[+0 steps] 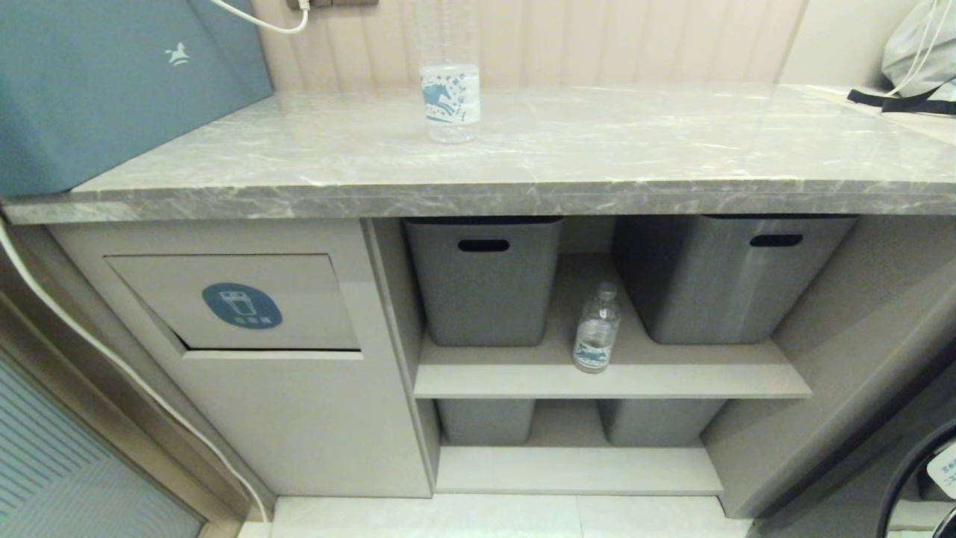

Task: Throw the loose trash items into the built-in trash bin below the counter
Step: Pick up the garbage

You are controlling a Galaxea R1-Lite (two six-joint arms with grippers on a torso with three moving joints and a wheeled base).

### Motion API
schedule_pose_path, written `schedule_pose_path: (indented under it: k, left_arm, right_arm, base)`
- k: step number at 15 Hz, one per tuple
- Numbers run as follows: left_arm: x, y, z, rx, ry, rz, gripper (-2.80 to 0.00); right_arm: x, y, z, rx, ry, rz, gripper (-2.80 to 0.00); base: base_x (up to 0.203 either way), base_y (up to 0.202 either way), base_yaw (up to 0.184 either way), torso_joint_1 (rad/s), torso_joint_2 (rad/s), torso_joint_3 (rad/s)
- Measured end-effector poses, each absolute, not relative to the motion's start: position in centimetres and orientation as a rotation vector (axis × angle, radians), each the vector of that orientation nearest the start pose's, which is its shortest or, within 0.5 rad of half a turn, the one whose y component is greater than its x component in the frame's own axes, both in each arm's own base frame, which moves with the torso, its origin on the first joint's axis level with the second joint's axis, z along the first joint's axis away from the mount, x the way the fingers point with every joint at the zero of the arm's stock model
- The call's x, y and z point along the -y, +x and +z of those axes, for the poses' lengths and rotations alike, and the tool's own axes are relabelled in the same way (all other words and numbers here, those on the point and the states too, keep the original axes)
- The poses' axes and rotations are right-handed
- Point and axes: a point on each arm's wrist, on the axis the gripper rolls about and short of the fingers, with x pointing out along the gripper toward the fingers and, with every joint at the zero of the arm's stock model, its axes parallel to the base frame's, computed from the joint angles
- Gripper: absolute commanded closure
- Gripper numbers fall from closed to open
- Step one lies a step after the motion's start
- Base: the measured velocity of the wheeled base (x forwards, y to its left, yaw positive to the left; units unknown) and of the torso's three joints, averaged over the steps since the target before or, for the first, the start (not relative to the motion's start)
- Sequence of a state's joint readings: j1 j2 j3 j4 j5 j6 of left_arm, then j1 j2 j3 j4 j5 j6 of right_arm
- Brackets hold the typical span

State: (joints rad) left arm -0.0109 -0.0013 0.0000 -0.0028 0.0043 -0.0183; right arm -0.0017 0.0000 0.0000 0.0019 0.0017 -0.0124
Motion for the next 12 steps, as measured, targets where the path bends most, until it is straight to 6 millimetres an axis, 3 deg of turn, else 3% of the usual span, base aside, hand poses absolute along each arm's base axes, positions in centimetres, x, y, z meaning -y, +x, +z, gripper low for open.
schedule_pose_path:
  k: [6,12]
  left_arm:
    - [-0.03,-2.29,7.57,0.004,-0.018,-0.007,0.0]
    - [-0.03,-2.29,7.58,0.005,-0.015,-0.007,0.0]
  right_arm:
    - [-0.01,-2.28,7.51,-0.003,-0.02,0.0,0.0]
    - [-0.01,-2.28,7.52,-0.003,-0.024,0.002,0.0]
  base:
    - [0.0,0.0,0.0,0.011,-0.03,-0.02]
    - [0.0,0.0,0.0,0.152,-0.4,-0.255]
